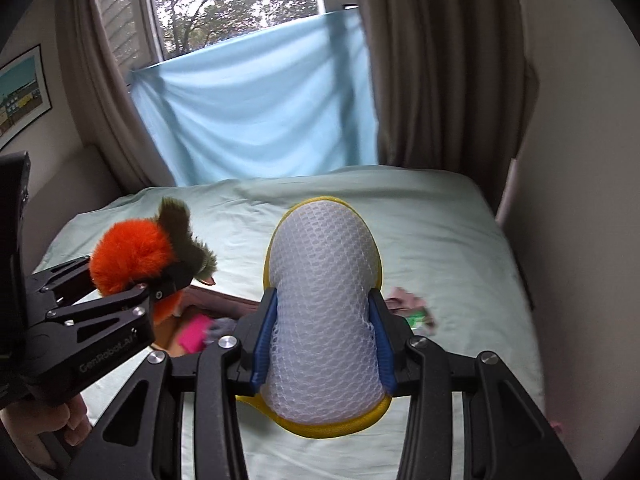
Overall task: Organize soft objects
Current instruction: 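Carry the orange pom-pom and yellow mesh pad over the box with both tools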
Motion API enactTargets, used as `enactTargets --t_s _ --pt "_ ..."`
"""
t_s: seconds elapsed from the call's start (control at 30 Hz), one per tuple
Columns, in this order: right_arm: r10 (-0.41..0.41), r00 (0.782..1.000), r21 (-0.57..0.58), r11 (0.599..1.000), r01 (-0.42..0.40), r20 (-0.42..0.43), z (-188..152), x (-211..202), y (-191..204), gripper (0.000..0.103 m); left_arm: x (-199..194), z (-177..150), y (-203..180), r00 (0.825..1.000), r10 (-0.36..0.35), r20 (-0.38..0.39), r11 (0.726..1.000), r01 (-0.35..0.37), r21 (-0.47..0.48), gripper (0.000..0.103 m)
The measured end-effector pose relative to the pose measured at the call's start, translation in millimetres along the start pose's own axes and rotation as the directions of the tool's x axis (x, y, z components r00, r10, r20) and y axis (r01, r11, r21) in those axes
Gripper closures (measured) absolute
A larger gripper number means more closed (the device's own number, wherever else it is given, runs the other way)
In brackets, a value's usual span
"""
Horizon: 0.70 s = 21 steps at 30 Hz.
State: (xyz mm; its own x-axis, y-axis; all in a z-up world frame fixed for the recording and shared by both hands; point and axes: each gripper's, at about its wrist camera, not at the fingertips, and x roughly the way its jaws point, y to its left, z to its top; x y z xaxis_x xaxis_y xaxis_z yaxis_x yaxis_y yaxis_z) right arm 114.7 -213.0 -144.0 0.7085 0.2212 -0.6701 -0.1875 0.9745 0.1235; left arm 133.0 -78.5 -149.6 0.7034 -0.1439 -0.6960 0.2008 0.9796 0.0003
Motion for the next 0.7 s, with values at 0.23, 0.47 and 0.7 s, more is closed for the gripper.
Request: enactTargets --t_s 0.23,0.47,0.7 --pt "0.048 0.998 0.01 0.999 -0.047 -0.05 8.6 35.4 77.2 0.064 -14.9 -10.0 104.6 0.999 0.032 -0.039 0.995 -0.036 -0.095 0.067" --pt "0.044 0.991 0.093 0.995 -0.032 -0.13 1.3 84.3 124.8 0.064 8.5 -24.3 195.3 0.992 0.049 -0.113 0.991 -0.063 -0.121 0.067" --pt "0.039 0.97 0.21 0.978 0.013 -0.239 -18.0 147.0 142.3 0.064 61.3 -44.4 250.4 0.977 0.053 -0.208 0.99 -0.078 -0.114 0.067"
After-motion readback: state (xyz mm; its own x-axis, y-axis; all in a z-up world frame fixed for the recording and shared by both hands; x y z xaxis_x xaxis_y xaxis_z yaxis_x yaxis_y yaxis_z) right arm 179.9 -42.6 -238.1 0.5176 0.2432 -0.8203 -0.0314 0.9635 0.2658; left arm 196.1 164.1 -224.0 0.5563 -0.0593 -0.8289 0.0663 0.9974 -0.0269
